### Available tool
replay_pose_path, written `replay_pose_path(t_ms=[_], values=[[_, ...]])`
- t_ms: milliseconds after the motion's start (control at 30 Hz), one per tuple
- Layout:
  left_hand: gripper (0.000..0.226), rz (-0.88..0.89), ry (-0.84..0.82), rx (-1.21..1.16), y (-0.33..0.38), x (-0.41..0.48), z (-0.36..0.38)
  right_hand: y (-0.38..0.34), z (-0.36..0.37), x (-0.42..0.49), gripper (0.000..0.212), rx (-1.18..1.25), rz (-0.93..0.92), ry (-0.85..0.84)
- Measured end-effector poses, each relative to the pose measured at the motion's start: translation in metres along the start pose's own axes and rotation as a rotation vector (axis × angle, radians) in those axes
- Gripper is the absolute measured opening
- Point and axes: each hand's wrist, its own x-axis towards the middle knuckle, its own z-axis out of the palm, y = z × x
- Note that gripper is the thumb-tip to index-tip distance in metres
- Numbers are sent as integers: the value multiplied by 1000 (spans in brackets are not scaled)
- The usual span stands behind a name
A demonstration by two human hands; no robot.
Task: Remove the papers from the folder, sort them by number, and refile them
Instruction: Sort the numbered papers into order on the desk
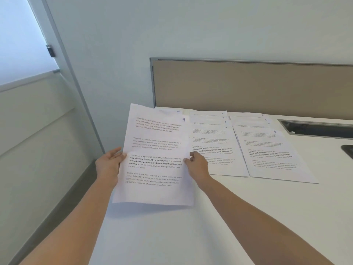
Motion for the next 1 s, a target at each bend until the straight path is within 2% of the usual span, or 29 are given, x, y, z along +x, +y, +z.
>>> replay_pose_path(t_ms=[167, 367, 600, 733, 1000], values=[[36, -90, -116, 74, -13, -12, 55, 12, -49, 16, 24, 52, 59, 136], [50, -92, -316, 299, -44, -29, 119, 44, -111, 41, 24, 43, 140, 274], [50, -2, -311, 512, -73, -30, 165, 73, -148, 61, 25, -45, 177, 369], [45, 35, -284, 594, -79, -29, 178, 82, -153, 68, 19, -191, 149, 347], [41, 72, -203, 708, -92, -19, 179, 91, -149, 79, 15, -293, 85, 306]])
